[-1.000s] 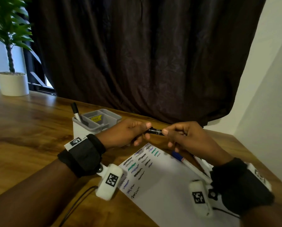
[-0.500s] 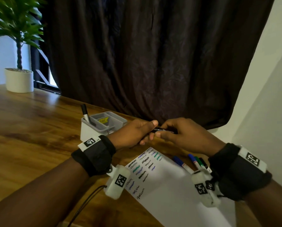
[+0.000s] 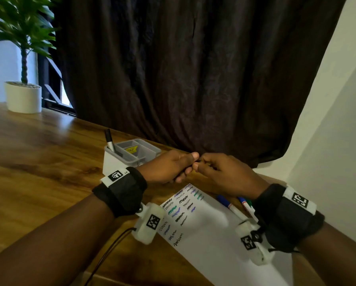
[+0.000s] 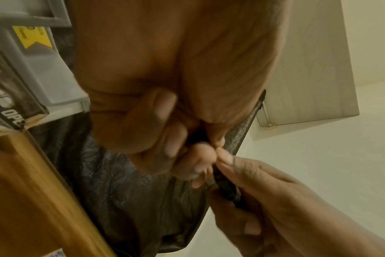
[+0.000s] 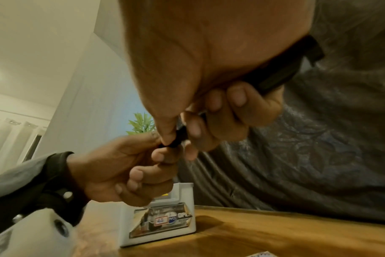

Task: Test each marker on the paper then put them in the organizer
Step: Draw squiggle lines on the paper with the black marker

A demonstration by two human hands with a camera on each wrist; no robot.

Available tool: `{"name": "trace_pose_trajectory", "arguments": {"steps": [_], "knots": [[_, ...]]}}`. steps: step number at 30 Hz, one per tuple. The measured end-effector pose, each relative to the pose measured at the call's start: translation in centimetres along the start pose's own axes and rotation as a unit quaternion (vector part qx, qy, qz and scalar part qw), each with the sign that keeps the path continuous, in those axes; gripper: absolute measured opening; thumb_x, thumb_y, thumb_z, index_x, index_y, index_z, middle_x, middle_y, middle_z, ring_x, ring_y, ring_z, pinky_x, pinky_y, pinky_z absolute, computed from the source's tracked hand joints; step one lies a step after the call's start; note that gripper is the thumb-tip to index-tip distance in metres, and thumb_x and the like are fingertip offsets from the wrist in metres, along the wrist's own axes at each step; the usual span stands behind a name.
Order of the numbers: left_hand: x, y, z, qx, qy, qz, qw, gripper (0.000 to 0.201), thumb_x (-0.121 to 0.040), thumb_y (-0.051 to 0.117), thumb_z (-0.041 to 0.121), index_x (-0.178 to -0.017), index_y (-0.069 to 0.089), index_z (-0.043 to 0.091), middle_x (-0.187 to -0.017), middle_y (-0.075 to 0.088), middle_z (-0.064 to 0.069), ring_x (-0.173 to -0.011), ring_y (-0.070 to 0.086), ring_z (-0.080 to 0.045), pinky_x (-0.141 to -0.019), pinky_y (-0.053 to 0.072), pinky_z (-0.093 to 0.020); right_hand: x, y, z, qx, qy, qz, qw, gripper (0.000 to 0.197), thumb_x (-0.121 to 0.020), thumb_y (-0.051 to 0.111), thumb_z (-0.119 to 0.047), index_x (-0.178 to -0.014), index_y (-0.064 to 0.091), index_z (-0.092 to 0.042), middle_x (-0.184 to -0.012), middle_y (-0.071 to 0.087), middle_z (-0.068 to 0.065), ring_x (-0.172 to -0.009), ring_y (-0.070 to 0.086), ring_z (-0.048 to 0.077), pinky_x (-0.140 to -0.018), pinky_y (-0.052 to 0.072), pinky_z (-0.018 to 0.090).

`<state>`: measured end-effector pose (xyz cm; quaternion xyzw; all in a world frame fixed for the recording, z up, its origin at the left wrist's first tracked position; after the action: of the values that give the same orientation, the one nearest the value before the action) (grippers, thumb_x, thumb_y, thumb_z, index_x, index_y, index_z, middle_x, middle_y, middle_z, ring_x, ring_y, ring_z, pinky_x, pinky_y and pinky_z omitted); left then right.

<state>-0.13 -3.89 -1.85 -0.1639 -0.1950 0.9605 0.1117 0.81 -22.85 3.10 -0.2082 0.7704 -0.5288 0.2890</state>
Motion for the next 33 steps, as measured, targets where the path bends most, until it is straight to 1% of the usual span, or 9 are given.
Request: {"name": "trace_pose_trajectory", "arguments": {"steps": [3, 6, 8, 14, 18, 22, 27, 30, 33], "knots": [[0.2, -0.2, 0.0, 0.016, -0.069, -0.023, 0.997, 0.052, -0.102, 0.032, 0.058, -0.078, 0.056, 0.018, -0.067, 0.067, -0.005, -0.056, 0.058, -0.016, -0.048, 0.044, -0.024, 0.1, 0.9, 0.9, -0.073, 0.063, -0.016, 0.995, 0.045, -0.086, 0.042, -0.065, -0.092, 0.065, -0.027, -0.084, 0.071, 0.005, -0.077, 0.069, 0.019, -0.078, 0.057, 0.05], [0.2, -0.5, -0.4, 0.05, -0.112, -0.021, 0.992, 0.053, -0.101, 0.034, 0.058, -0.078, 0.057, 0.016, -0.084, 0.076, -0.01, -0.07, 0.065, -0.024, -0.055, 0.05, -0.031, 0.5, 1.1, 2.3, -0.205, 0.124, -0.055, 0.969, 0.015, -0.104, 0.045, -0.027, -0.107, 0.06, -0.024, -0.07, 0.066, 0.004, -0.052, 0.054, 0.01, -0.051, 0.048, 0.034], [0.2, -0.6, -0.5, 0.049, -0.127, -0.016, 0.991, 0.053, -0.102, 0.034, 0.056, -0.076, 0.056, 0.016, -0.091, 0.078, -0.011, -0.076, 0.064, -0.025, -0.06, 0.051, -0.034, 1.4, 1.1, 3.4, -0.315, 0.142, -0.089, 0.934, 0.023, -0.105, 0.047, -0.011, -0.12, 0.056, -0.025, -0.076, 0.071, 0.007, -0.05, 0.053, 0.014, -0.043, 0.044, 0.027], [0.5, -0.5, -0.9, 0.01, -0.213, -0.082, 0.974, 0.051, -0.102, 0.032, 0.056, -0.076, 0.053, 0.019, -0.104, 0.077, -0.012, -0.086, 0.066, -0.023, -0.073, 0.053, -0.037, 2.3, 1.8, 4.8, -0.547, 0.182, -0.058, 0.815, 0.023, -0.102, 0.049, -0.013, -0.114, 0.068, -0.009, -0.086, 0.067, 0.017, -0.046, 0.05, 0.015, -0.038, 0.043, 0.023], [0.6, -0.3, -1.3, -0.009, -0.247, -0.097, 0.964, 0.049, -0.102, 0.034, 0.056, -0.076, 0.052, 0.02, -0.108, 0.076, -0.012, -0.093, 0.067, -0.023, -0.082, 0.054, -0.04, 2.1, 2.6, 5.4, -0.689, 0.142, -0.088, 0.705, 0.037, -0.083, 0.074, -0.024, -0.118, 0.072, -0.011, -0.095, 0.073, 0.015, -0.068, 0.067, 0.017, -0.052, 0.056, 0.022], [0.5, -0.4, -1.1, -0.001, -0.256, -0.088, 0.963, 0.048, -0.102, 0.033, 0.055, -0.076, 0.051, 0.019, -0.108, 0.077, -0.011, -0.104, 0.068, -0.029, -0.085, 0.054, -0.042, 1.8, 3.4, 5.0, -0.613, 0.134, -0.067, 0.776, 0.035, -0.083, 0.069, -0.013, -0.117, 0.063, -0.011, -0.096, 0.078, 0.011, -0.069, 0.063, 0.017, -0.056, 0.055, 0.023], [0.5, -0.3, -1.0, -0.011, -0.256, -0.085, 0.963, 0.049, -0.103, 0.032, 0.054, -0.073, 0.05, 0.019, -0.105, 0.078, -0.008, -0.098, 0.069, -0.025, -0.089, 0.055, -0.044, 1.6, 4.2, 4.5, -0.543, 0.109, -0.08, 0.829, 0.032, -0.093, 0.062, -0.037, -0.112, 0.062, -0.012, -0.097, 0.078, 0.017, -0.067, 0.069, 0.021, -0.064, 0.056, 0.031], [0.5, -0.3, -1.0, -0.016, -0.259, -0.085, 0.962, 0.049, -0.103, 0.031, 0.054, -0.074, 0.049, 0.019, -0.107, 0.077, -0.009, -0.103, 0.069, -0.027, -0.095, 0.053, -0.048, 1.7, 4.5, 4.5, -0.515, 0.12, -0.081, 0.845, 0.03, -0.106, 0.046, -0.027, -0.106, 0.072, -0.012, -0.078, 0.074, 0.012, -0.067, 0.067, 0.022, -0.071, 0.057, 0.037], [0.4, -0.2, -1.0, -0.018, -0.26, -0.089, 0.961, 0.048, -0.103, 0.031, 0.054, -0.075, 0.049, 0.018, -0.107, 0.077, -0.008, -0.111, 0.067, -0.031, -0.098, 0.052, -0.05, 2.2, 4.5, 4.4, -0.473, 0.105, -0.099, 0.869, 0.032, -0.105, 0.051, -0.019, -0.094, 0.08, -0.015, -0.065, 0.064, 0.002, -0.069, 0.067, 0.021, -0.076, 0.062, 0.036]]}}
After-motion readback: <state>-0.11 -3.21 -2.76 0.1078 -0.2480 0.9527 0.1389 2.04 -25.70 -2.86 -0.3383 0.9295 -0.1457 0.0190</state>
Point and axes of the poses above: each hand's wrist, its own x-axis away from the middle knuckle, its own y-axis out of the palm, z = x × y, the point moved 1 cm from there along -x, towards the middle knuckle
